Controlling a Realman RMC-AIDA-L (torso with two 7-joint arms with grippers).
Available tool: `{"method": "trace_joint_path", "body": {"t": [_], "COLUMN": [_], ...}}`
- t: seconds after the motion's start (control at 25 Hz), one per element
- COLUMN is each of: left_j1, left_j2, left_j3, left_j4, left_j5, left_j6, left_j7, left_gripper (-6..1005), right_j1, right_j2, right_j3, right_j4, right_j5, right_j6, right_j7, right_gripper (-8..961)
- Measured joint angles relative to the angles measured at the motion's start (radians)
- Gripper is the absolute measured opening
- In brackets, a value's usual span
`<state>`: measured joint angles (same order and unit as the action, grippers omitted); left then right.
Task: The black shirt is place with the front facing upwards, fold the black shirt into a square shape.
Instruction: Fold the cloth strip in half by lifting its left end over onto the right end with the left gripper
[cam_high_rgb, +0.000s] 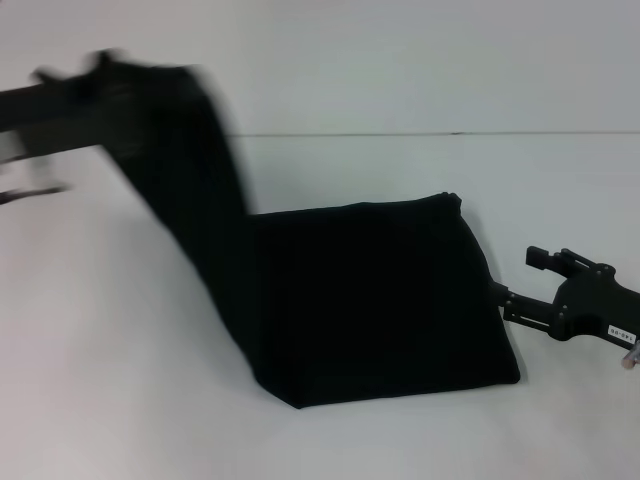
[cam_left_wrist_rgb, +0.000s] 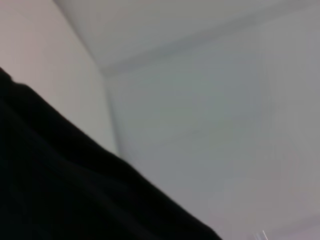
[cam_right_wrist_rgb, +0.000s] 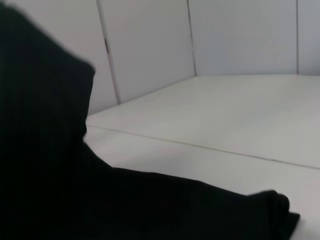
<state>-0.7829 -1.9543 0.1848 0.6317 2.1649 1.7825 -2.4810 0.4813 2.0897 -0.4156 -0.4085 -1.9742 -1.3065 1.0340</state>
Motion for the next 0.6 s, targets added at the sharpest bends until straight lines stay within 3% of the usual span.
{"method": "trace_joint_path", "body": {"t": [0.16, 0.28, 0.36, 0.48, 0.6], "left_j1": [-0.100, -0.127, -0.132, -0.144, -0.146], "left_j2": [-0.095, -0.171, -0.208, -0.213, -0.215], "left_j3": [0.099, 0.172, 0.239, 0.333, 0.363], "left_j4": [-0.001, -0.008, -0.060, -0.234, -0.374], "left_j5": [-0.001, -0.009, -0.034, -0.097, -0.125], "left_j6": [-0.041, -0.101, -0.165, -0.268, -0.341], "left_j7": [0.009, 0.026, 0.057, 0.130, 0.210], "left_gripper": [29, 28, 28, 28, 28], "right_j1": [-0.010, -0.011, -0.007, 0.002, 0.004], "right_j2": [0.000, 0.000, 0.002, 0.002, 0.003], "right_j3": [0.000, 0.000, -0.001, -0.008, -0.010], "right_j4": [0.004, 0.014, 0.025, 0.042, 0.050], "right_j5": [0.000, 0.000, -0.001, -0.005, -0.007], "right_j6": [0.000, 0.005, 0.014, 0.029, 0.046], "right_j7": [0.001, 0.001, 0.001, 0.001, 0.001], "right_gripper": [888, 888, 888, 888, 888]}}
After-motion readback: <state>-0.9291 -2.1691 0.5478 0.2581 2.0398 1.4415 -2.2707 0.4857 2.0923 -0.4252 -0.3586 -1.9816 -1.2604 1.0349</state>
